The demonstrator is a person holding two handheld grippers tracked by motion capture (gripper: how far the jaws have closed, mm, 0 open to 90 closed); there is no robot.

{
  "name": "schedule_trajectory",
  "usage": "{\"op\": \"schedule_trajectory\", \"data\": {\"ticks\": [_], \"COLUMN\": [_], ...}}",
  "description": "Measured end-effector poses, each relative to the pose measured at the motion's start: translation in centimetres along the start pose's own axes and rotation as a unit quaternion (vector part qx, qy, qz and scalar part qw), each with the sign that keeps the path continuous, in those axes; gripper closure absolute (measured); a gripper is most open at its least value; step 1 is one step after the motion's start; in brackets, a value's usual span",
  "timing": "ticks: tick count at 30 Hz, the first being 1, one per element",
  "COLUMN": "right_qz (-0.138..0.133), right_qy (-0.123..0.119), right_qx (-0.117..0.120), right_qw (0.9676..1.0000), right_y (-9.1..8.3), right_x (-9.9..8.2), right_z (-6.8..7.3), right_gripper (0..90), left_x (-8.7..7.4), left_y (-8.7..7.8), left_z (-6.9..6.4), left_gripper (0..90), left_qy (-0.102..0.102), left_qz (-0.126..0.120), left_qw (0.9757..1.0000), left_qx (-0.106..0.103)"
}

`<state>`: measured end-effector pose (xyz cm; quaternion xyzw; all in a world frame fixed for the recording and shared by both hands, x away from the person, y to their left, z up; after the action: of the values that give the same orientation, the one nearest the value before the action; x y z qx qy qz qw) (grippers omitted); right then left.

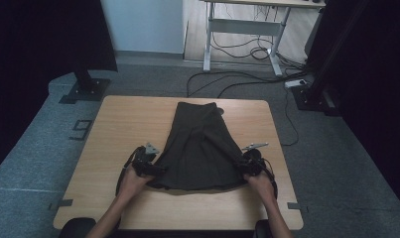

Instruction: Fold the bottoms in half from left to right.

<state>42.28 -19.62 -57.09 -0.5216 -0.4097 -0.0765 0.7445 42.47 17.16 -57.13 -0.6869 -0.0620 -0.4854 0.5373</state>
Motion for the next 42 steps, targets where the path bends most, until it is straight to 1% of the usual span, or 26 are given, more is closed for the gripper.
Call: {"op": "schedule_trajectory", "data": {"ticks": [2, 4, 6, 8, 10, 12, 14, 16, 19, 22, 24, 26, 28, 30, 31, 33, 35, 38, 40, 41, 42], "right_qz": [0.005, 0.008, 0.009, 0.01, 0.009, 0.001, -0.01, -0.027, -0.054, -0.069, -0.074, -0.074, -0.073, -0.061, -0.056, -0.049, -0.037, -0.026, -0.033, -0.036, -0.039], "right_qy": [-0.017, -0.033, -0.05, -0.061, -0.059, -0.056, -0.05, -0.051, -0.048, -0.041, -0.034, -0.028, -0.022, -0.027, -0.026, -0.015, -0.016, -0.019, -0.021, -0.021, -0.021], "right_qx": [0.012, 0.023, 0.025, 0.02, 0.011, 0.006, 0.013, 0.013, 0.005, -0.004, -0.006, -0.011, -0.022, -0.042, -0.047, -0.042, -0.047, -0.054, -0.057, -0.057, -0.057], "right_qw": [0.9998, 0.9992, 0.9984, 0.9979, 0.9981, 0.9984, 0.9986, 0.9983, 0.9974, 0.9967, 0.9966, 0.9968, 0.9969, 0.9969, 0.997, 0.9978, 0.9981, 0.998, 0.9976, 0.9975, 0.9974], "right_y": [0.2, 0.5, 0.7, 0.8, 0.8, 0.7, 0.3, -0.3, -1.5, -2.4, -2.9, -3.2, -3.5, -3.6, -3.6, -3.5, -3.3, -2.9, -2.7, -2.6, -2.5], "right_x": [0.0, 0.1, 0.2, 0.3, 0.3, 0.2, 0.1, 0.2, 0.5, 0.4, 0.0, -0.4, -0.9, -1.6, -1.9, -2.6, -3.3, -4.0, -4.0, -4.1, -4.1], "right_z": [1.6, 3.1, 4.2, 4.6, 4.4, 4.1, 3.9, 3.7, 3.3, 2.5, 1.9, 1.3, 0.6, -0.2, -0.6, -1.1, -1.4, -1.8, -2.0, -1.9, -1.9], "right_gripper": [68.4, 67.5, 66.6, 63.8, 56.0, 45.9, 39.6, 34.3, 28.7, 27.2, 27.1, 27.0, 26.8, 26.6, 26.0, 25.7, 25.1, 22.8, 19.0, 17.4, 15.3], "left_x": [-0.4, -0.8, -1.1, -1.2, -1.1, -0.9, -0.9, -1.2, -1.7, -2.4, -3.1, -4.0, -5.0, -5.8, -6.2, -6.9, -7.4, -8.0, -8.4, -8.6, -8.7], "left_y": [-0.5, -0.9, -1.2, -1.3, -1.5, -2.1, -2.8, -3.8, -5.4, -7.1, -7.8, -8.2, -8.4, -8.4, -8.4, -8.3, -8.1, -7.9, -7.6, -7.5, -7.5], "left_z": [1.3, 2.3, 2.7, 2.6, 2.4, 2.1, 1.9, 1.9, 2.3, 3.2, 4.0, 4.7, 5.4, 5.7, 5.8, 6.1, 6.3, 6.7, 6.8, 6.9, 7.0], "left_gripper": [15.0, 15.9, 16.9, 17.0, 16.8, 15.7, 14.8, 14.7, 14.6, 14.6, 14.6, 14.5, 14.5, 14.5, 14.4, 14.3, 14.3, 14.4, 14.7, 14.5, 13.4], "left_qy": [-0.008, -0.022, -0.031, -0.035, -0.032, -0.025, -0.026, -0.03, -0.037, -0.052, -0.065, -0.074, -0.08, -0.085, -0.087, -0.089, -0.093, -0.092, -0.085, -0.077, -0.076], "left_qz": [0.002, 0.002, -0.001, -0.003, -0.004, -0.009, -0.016, -0.025, -0.04, -0.057, -0.06, -0.055, -0.043, -0.033, -0.027, -0.016, -0.007, 0.002, 0.01, 0.006, 0.001], "left_qw": [0.9998, 0.9994, 0.9993, 0.9993, 0.9994, 0.9996, 0.9995, 0.9992, 0.9985, 0.997, 0.996, 0.9956, 0.9956, 0.9955, 0.9956, 0.9956, 0.9953, 0.9952, 0.9955, 0.996, 0.9962], "left_qx": [0.016, 0.025, 0.024, 0.015, 0.01, 0.006, -0.001, -0.006, -0.004, 0.002, 0.006, 0.015, 0.021, 0.024, 0.024, 0.025, 0.026, 0.032, 0.041, 0.045, 0.042]}}
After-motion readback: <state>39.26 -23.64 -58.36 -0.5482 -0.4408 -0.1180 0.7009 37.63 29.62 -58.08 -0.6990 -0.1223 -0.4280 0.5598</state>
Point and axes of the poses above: each handheld gripper's, and its own axes: y roughly forward along the jaws, x roughly out of its top, z roughly to its left, the point moved 5 cm from there along y, roughly forward along the jaws, and after that the axes turned 6 degrees about -z, right-handed, at the moved point
